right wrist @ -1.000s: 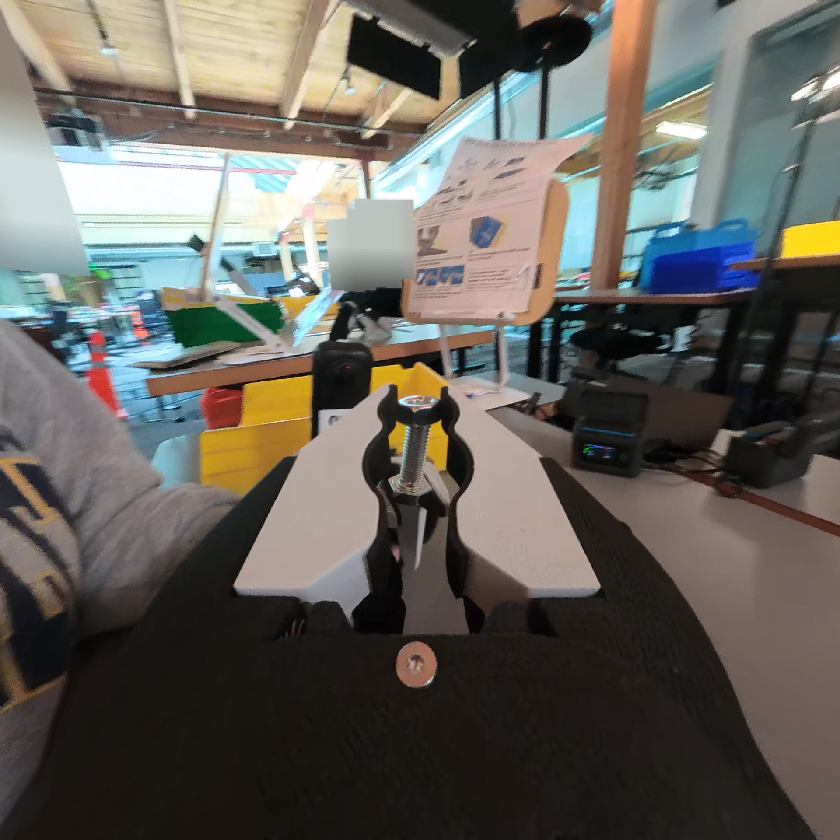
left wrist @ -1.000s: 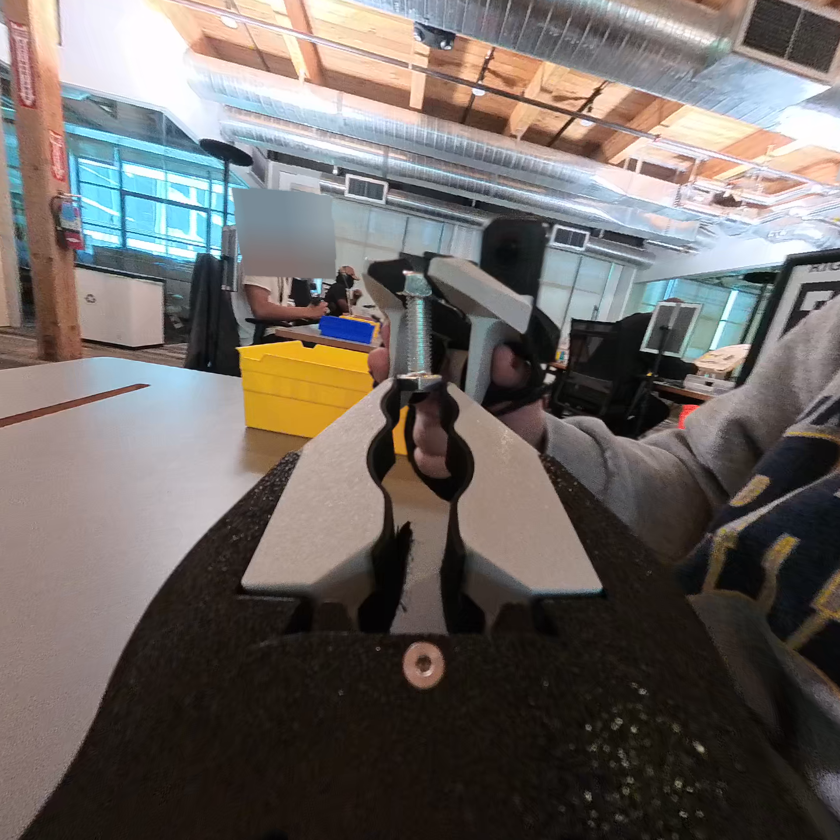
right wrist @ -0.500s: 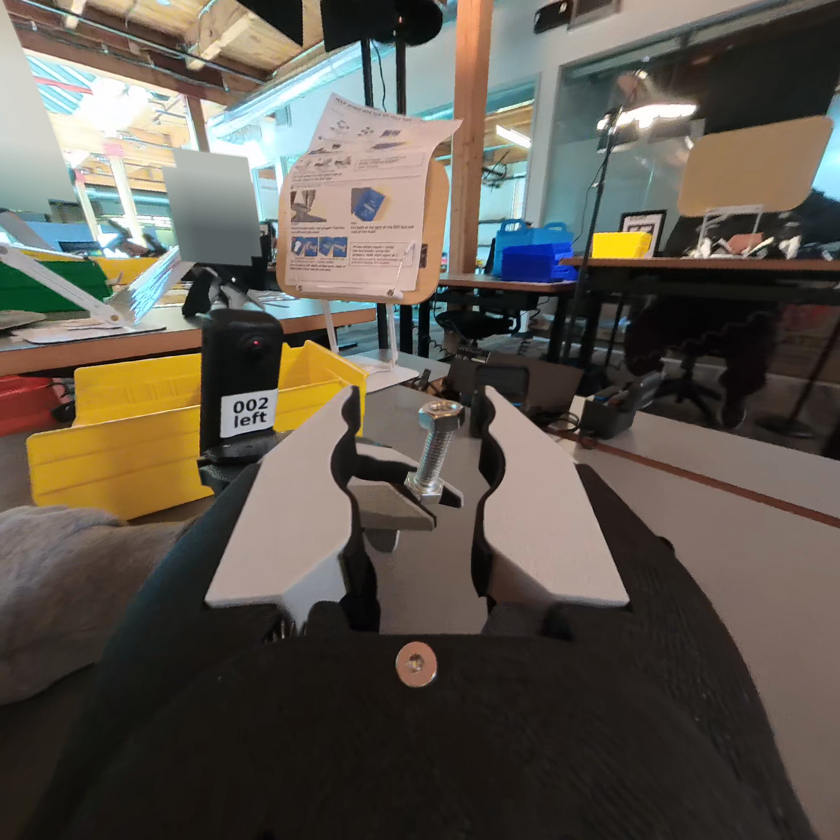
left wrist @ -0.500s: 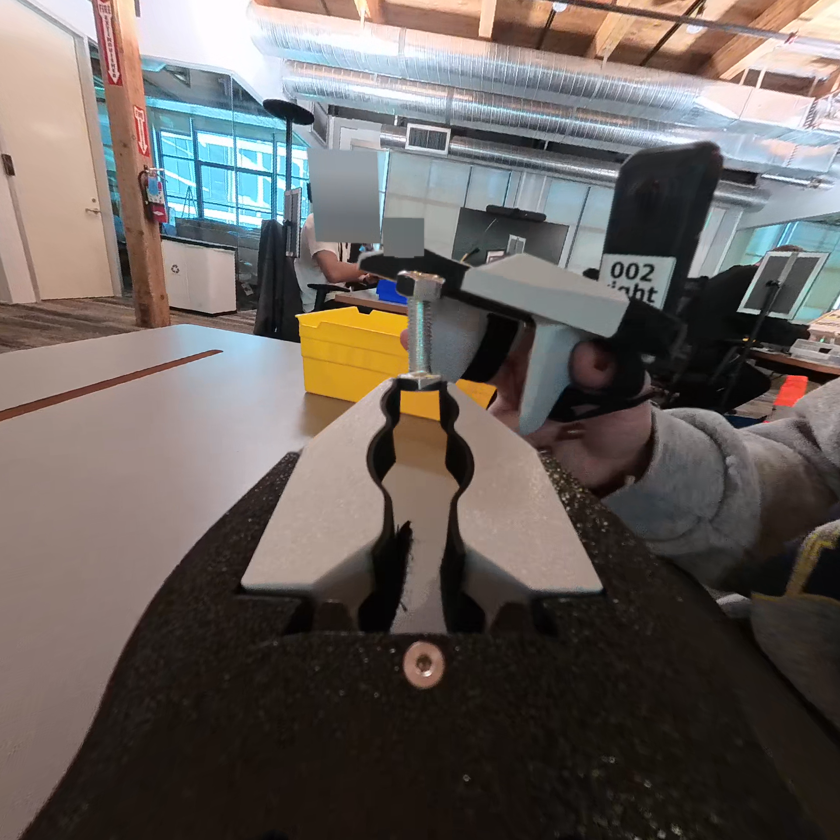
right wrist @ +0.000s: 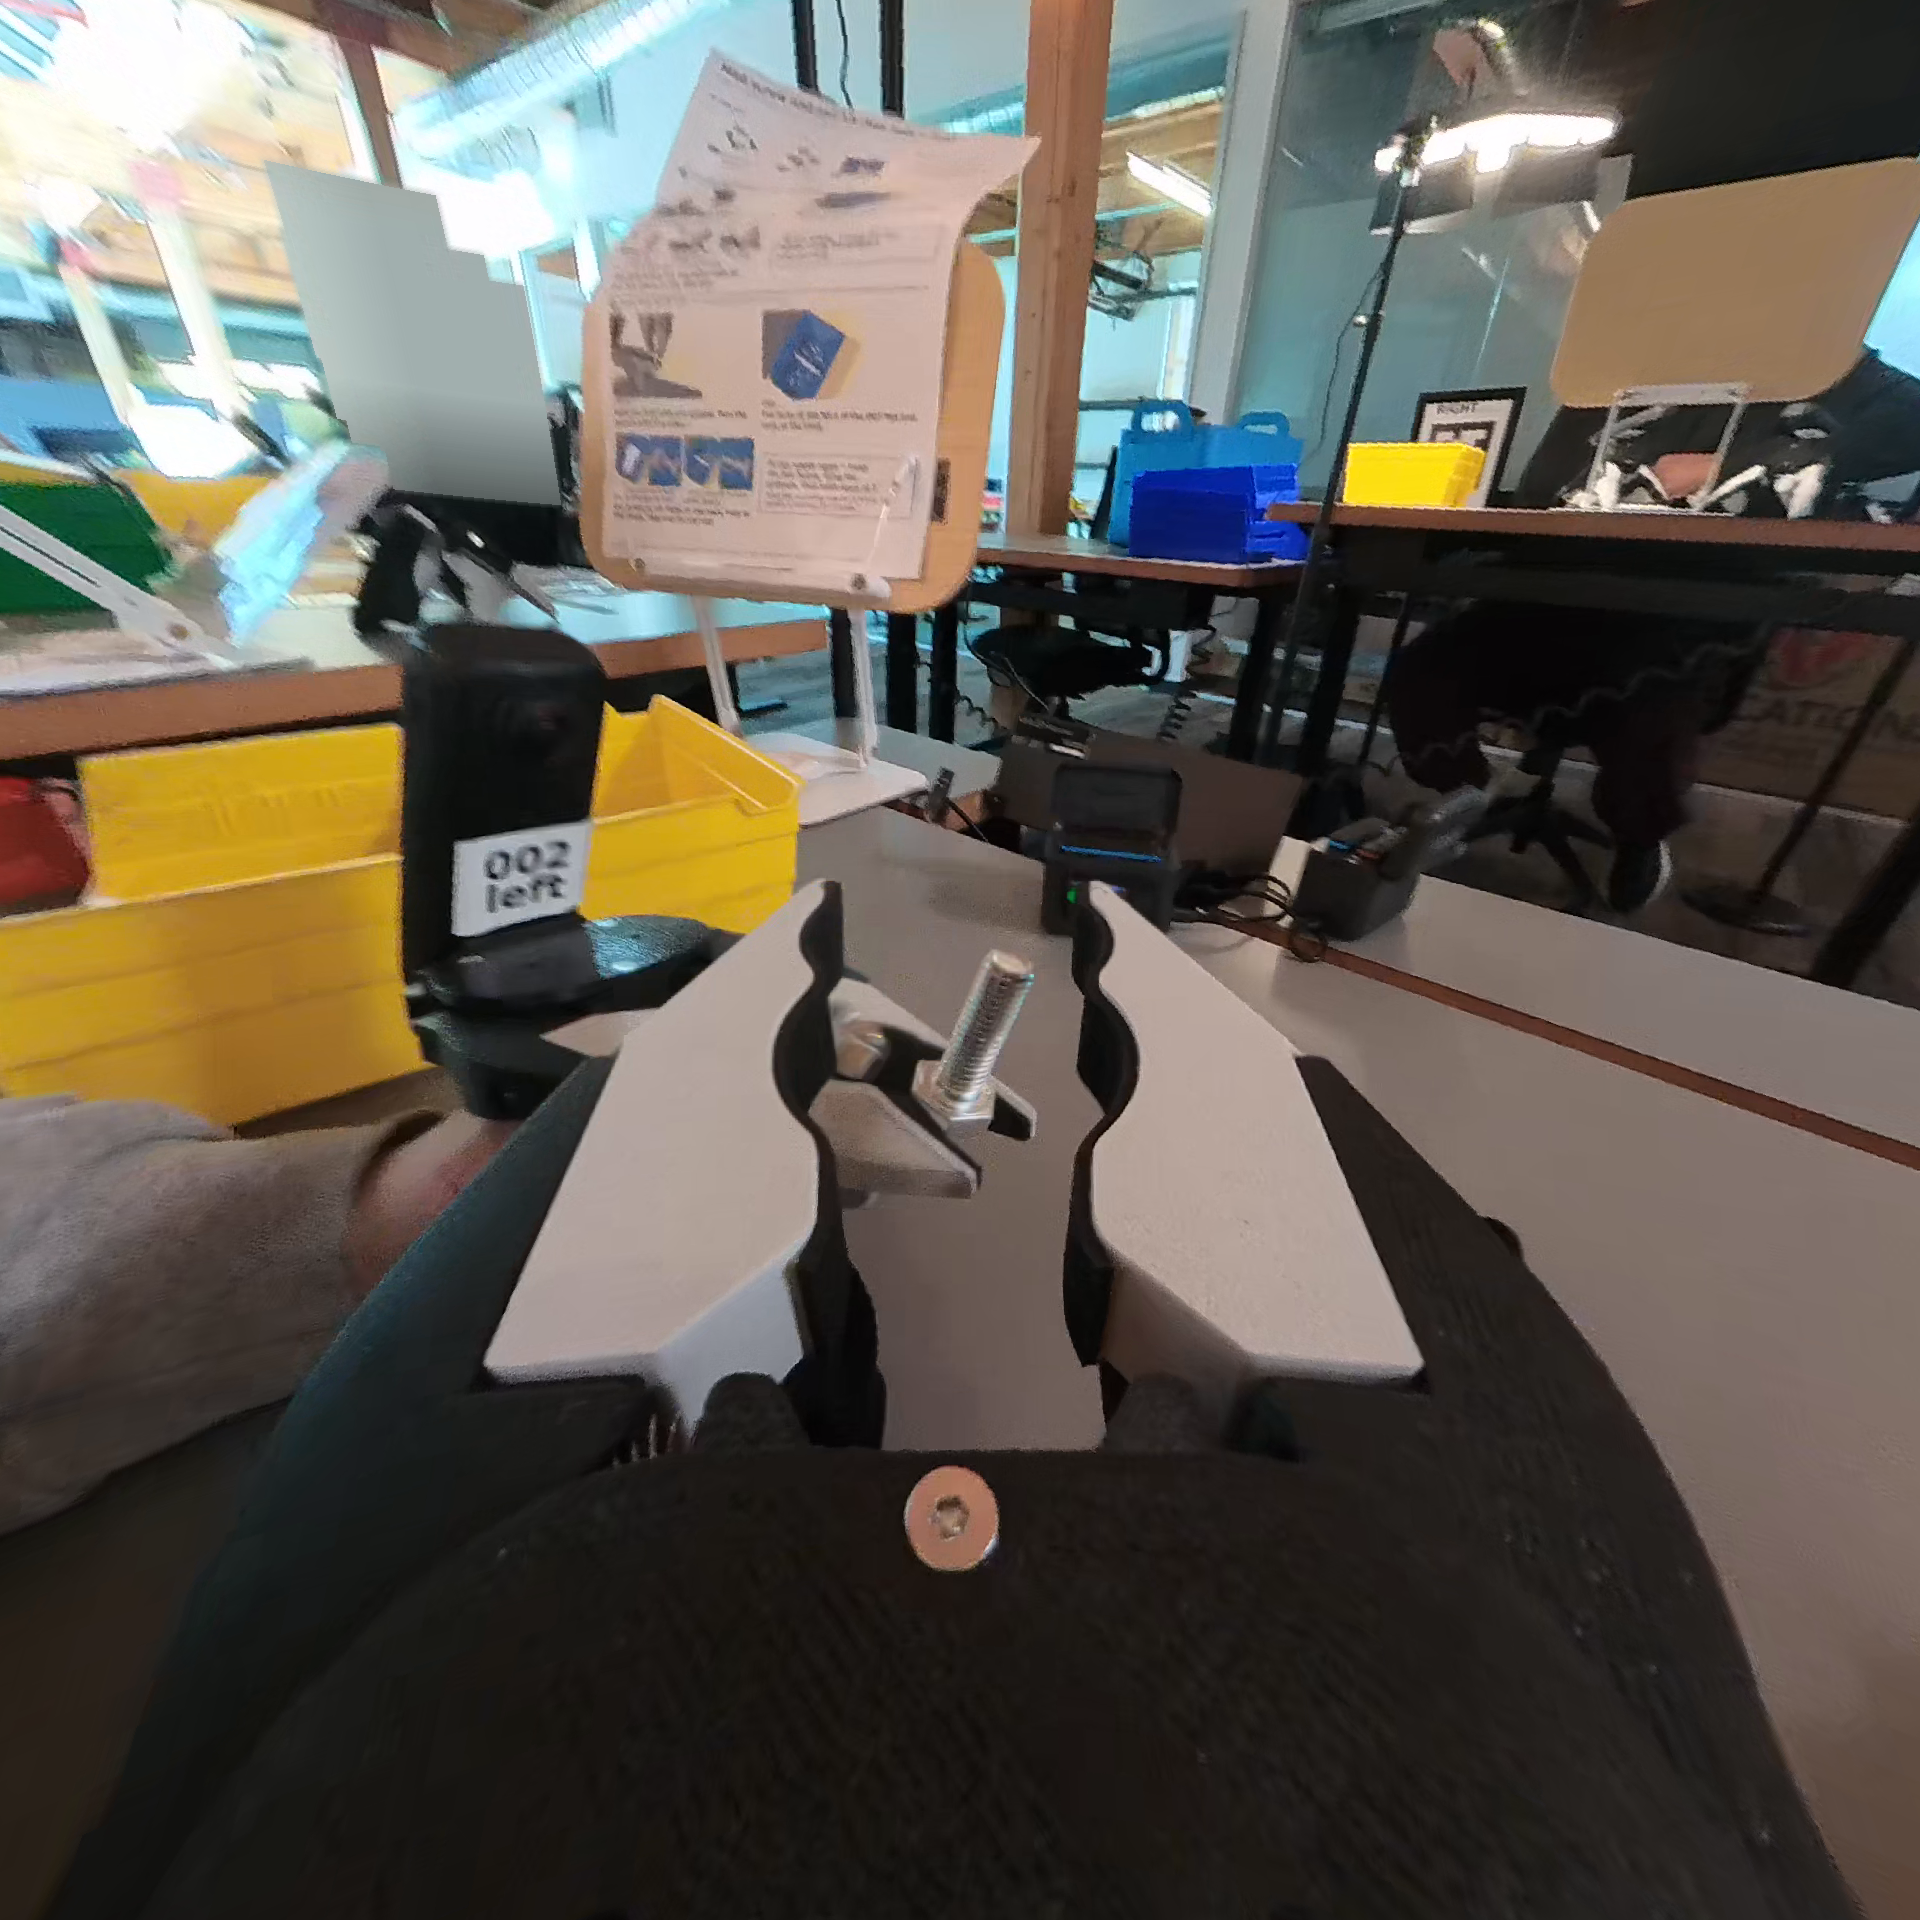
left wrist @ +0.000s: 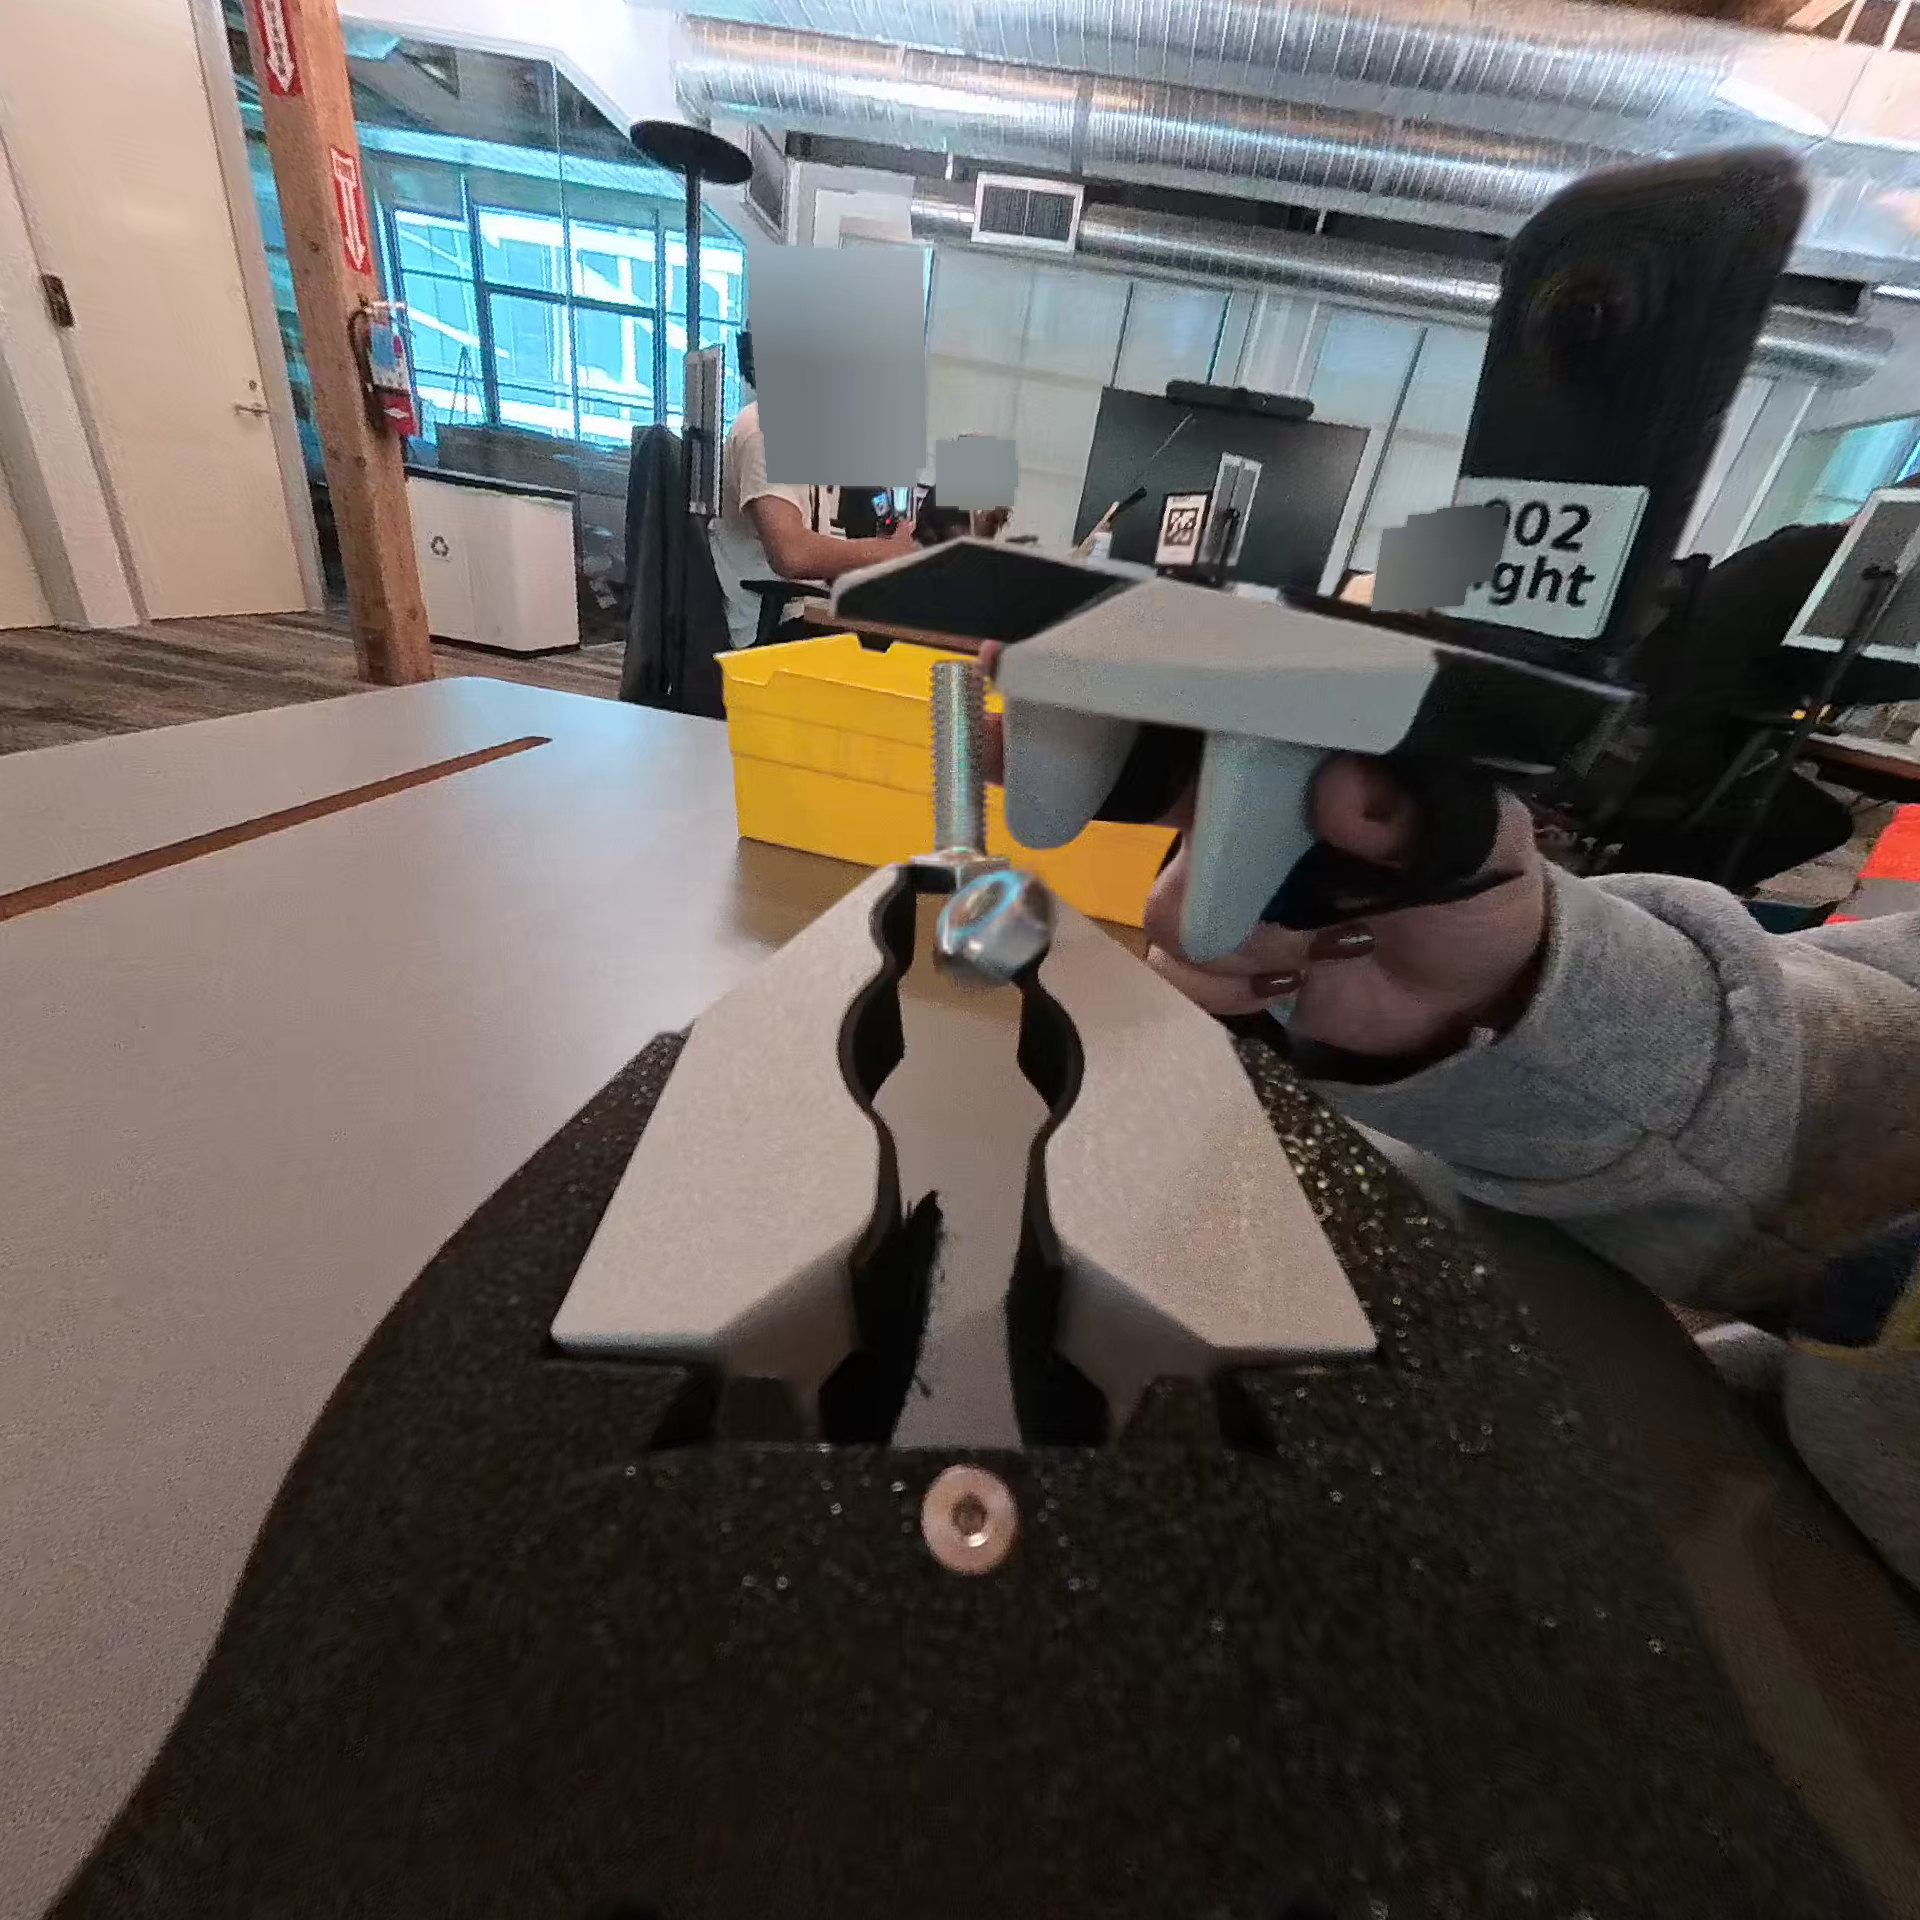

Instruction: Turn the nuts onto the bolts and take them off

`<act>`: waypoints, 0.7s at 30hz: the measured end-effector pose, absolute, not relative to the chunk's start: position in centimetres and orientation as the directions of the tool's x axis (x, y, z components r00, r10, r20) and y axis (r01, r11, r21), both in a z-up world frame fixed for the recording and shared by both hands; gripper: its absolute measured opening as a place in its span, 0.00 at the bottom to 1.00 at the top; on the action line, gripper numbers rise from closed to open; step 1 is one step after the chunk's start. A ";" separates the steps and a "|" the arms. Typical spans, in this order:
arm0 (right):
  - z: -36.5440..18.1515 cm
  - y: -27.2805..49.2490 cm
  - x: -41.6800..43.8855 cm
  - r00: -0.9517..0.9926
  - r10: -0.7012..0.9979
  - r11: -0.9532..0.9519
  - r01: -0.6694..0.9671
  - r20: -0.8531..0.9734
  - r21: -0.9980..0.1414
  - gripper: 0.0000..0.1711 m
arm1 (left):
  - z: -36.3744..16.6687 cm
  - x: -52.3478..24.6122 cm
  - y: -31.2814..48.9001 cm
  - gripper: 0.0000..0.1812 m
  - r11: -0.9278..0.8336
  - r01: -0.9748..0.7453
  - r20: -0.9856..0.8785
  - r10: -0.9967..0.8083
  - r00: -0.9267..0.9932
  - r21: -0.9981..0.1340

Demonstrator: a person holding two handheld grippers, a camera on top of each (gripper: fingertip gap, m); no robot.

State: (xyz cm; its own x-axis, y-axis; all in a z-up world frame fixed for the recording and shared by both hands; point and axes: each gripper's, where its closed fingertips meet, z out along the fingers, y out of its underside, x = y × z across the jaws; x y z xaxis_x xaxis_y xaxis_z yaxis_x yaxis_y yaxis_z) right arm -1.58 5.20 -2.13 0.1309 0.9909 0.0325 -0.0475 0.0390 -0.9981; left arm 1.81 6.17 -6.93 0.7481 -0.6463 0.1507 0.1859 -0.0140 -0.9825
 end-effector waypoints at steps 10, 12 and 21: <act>-5.8 8.8 -1.5 0.279 0.960 0.047 -0.065 0.027 -0.997 0.21 | -8.5 -1.4 8.0 0.08 -0.017 0.034 0.038 -0.457 0.889 -0.999; -6.5 9.8 -1.0 0.348 0.935 0.094 -0.057 0.068 -0.994 0.19 | -9.2 -2.1 8.2 0.08 -0.042 -0.056 -0.034 -0.410 0.911 -0.998; -8.5 10.7 -1.0 0.386 0.871 0.295 0.084 0.304 -0.952 0.15 | -11.9 -7.8 7.7 0.08 -0.207 -0.382 -0.318 -0.283 0.905 -0.901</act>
State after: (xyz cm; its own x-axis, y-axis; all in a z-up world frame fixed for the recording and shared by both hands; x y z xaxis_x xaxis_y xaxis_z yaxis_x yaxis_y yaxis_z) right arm -0.96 10.73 -8.46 0.3861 0.8709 0.3042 0.0843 0.2950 -0.9518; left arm -7.82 7.69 -11.87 0.9047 -0.2832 -0.3184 -0.3819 -0.2072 -0.9007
